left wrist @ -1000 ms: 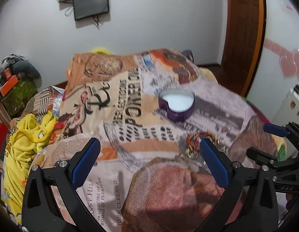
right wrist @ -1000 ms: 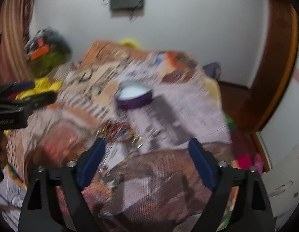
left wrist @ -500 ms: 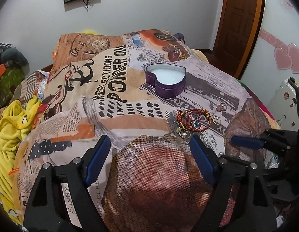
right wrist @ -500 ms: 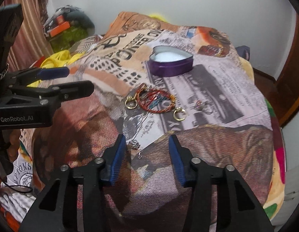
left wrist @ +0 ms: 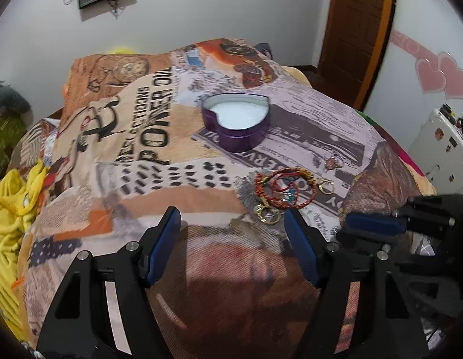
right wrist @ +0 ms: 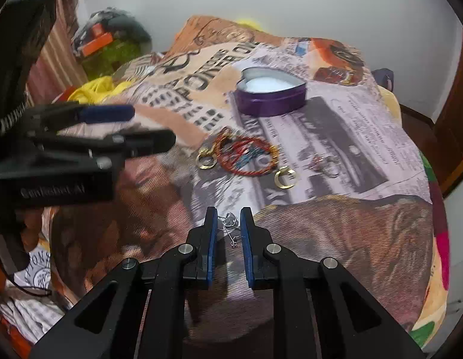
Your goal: Organize jewelry
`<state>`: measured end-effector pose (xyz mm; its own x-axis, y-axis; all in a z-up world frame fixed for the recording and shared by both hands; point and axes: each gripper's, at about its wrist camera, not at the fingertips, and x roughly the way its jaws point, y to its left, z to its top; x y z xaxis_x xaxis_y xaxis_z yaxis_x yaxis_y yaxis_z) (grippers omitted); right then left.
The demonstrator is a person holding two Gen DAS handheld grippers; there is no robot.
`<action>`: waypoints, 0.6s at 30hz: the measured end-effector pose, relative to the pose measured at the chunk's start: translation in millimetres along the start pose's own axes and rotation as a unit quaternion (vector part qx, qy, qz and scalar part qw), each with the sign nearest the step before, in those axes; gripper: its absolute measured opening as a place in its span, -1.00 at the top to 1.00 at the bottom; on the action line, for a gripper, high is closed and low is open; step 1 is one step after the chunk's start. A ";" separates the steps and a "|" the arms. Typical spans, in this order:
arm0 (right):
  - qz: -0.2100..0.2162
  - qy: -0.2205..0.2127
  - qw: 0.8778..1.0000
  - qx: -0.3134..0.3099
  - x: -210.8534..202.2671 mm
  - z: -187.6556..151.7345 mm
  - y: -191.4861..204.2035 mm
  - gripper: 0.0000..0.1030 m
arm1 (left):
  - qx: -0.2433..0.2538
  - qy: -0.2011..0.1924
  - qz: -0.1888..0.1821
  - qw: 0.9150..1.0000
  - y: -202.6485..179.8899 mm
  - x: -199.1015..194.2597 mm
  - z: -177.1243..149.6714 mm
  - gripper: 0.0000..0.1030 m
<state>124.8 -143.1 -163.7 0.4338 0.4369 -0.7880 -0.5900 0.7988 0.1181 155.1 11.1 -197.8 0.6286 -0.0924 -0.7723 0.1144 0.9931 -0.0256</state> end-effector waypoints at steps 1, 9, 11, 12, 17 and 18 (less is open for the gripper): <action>-0.001 -0.003 1.000 0.004 -1.6 0.8 -1.1 0.73 | 0.003 0.002 -0.003 1.000 -1.6 2.0 0.6 -0.39; -0.009 -0.025 0.999 0.033 -8.7 9.4 -21.8 0.82 | 0.024 0.031 -0.012 0.999 -9.7 30.1 4.2 -0.14; -0.010 -0.026 0.999 0.034 -7.7 9.7 -23.7 0.82 | 0.030 0.032 -0.010 0.999 -10.2 33.1 5.5 -0.02; -0.010 -0.025 0.999 0.034 -7.1 9.6 -25.4 0.82 | 0.034 0.035 -0.008 0.999 -10.7 35.1 6.1 0.04; -0.010 -0.021 0.999 0.040 -5.7 8.3 -29.9 0.82 | 0.029 0.051 -0.027 0.998 -7.4 45.0 4.4 0.45; -0.009 -0.020 0.999 0.041 -5.7 8.5 -30.7 0.82 | 0.028 0.051 -0.030 0.998 -7.0 45.4 4.4 0.47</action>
<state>146.2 -166.6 -157.7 0.4715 0.4372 -0.7659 -0.5248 0.8370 0.1547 186.2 -0.4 -229.9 0.5387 -0.1403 -0.8307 0.1943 0.9801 -0.0396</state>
